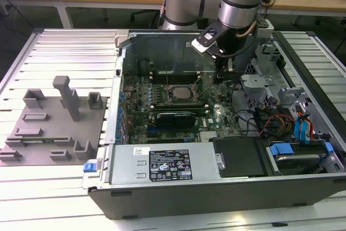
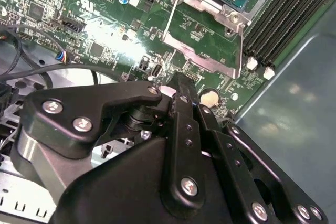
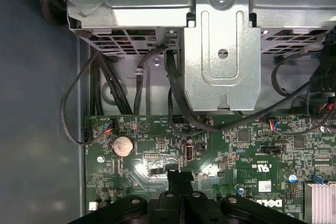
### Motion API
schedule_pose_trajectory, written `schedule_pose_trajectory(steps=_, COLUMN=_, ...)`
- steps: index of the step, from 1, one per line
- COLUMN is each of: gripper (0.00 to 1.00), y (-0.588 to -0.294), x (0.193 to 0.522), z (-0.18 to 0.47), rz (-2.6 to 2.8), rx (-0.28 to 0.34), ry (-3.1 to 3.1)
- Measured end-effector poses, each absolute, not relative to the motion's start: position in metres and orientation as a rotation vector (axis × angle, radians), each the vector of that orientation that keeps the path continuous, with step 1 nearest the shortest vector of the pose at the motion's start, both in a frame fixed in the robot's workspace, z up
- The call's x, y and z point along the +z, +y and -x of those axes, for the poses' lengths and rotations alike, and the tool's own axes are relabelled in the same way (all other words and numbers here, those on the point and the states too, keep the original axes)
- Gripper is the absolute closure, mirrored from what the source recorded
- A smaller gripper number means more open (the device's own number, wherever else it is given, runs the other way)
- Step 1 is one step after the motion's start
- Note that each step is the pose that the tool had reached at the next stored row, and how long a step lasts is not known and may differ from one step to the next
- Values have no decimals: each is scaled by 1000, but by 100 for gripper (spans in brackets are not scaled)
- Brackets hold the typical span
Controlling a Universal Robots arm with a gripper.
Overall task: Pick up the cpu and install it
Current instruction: 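Close the cpu cover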
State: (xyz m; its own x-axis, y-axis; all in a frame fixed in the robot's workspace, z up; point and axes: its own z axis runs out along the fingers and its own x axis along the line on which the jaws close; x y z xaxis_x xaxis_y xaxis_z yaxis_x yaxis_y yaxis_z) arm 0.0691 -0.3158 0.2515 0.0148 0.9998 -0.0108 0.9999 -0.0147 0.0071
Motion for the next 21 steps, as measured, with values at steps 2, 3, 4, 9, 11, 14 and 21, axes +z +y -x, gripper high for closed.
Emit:
schedule_pose_trajectory(steps=2, gripper=89, y=-316, x=251, z=-69, rz=-2229, rx=-4, ry=2196)
schedule_pose_trajectory(steps=3, gripper=89, y=-316, x=251, z=-69, rz=-2229, rx=-4, ry=2196)
schedule_pose_trajectory(steps=4, gripper=89, y=-316, x=251, z=-68, rz=-2229, rx=-4, ry=2196)
schedule_pose_trajectory(steps=9, gripper=89, y=-316, x=251, z=-62, rz=-2229, rx=-4, ry=2196)
schedule_pose_trajectory(steps=11, gripper=89, y=-316, x=251, z=-58, rz=-2229, rx=-4, ry=2196)
schedule_pose_trajectory(steps=14, gripper=89, y=-316, x=251, z=-52, rz=-2229, rx=-4, ry=2196)
schedule_pose_trajectory(steps=21, gripper=89, y=-316, x=251, z=-37, rz=-2229, rx=-4, ry=2196)
